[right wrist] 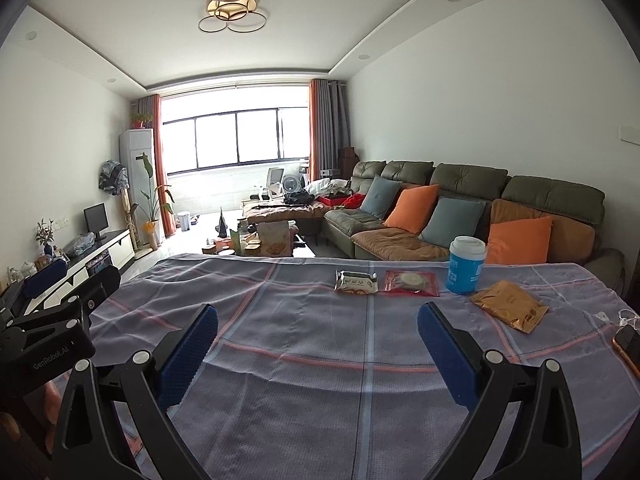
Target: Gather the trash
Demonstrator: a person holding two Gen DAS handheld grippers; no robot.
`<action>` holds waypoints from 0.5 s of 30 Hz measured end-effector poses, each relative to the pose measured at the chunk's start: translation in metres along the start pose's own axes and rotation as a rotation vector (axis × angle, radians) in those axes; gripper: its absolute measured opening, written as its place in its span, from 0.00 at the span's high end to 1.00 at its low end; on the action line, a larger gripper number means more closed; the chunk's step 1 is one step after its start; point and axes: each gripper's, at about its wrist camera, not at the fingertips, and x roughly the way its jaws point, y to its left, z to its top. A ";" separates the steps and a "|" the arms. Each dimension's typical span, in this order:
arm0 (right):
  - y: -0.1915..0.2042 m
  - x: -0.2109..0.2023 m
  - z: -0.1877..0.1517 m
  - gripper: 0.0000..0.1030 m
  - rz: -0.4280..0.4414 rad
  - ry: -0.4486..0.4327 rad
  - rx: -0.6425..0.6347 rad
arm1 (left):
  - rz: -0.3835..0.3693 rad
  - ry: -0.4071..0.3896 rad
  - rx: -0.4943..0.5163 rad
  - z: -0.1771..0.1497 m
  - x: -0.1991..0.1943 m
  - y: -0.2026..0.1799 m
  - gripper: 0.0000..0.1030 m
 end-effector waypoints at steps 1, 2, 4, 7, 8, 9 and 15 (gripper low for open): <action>0.000 -0.001 0.000 0.03 -0.001 -0.004 0.000 | 0.002 -0.001 0.001 0.000 0.000 -0.001 0.03; 0.000 -0.001 0.000 0.03 0.000 -0.003 0.000 | 0.004 -0.003 0.002 0.000 0.000 -0.001 0.03; 0.000 -0.001 0.000 0.03 -0.001 -0.002 -0.002 | 0.008 -0.006 0.005 0.000 0.000 -0.002 0.03; 0.001 -0.001 0.000 0.03 -0.002 -0.003 -0.006 | 0.012 -0.009 0.005 -0.001 -0.001 -0.001 0.03; 0.001 -0.001 0.000 0.03 0.001 -0.003 -0.005 | 0.012 -0.009 0.005 -0.001 -0.001 -0.001 0.03; 0.001 -0.001 0.000 0.03 0.000 -0.003 -0.005 | 0.013 -0.010 0.004 -0.001 -0.001 -0.001 0.03; 0.002 -0.001 0.001 0.03 0.000 -0.010 -0.005 | 0.013 -0.010 0.004 -0.001 -0.002 -0.001 0.03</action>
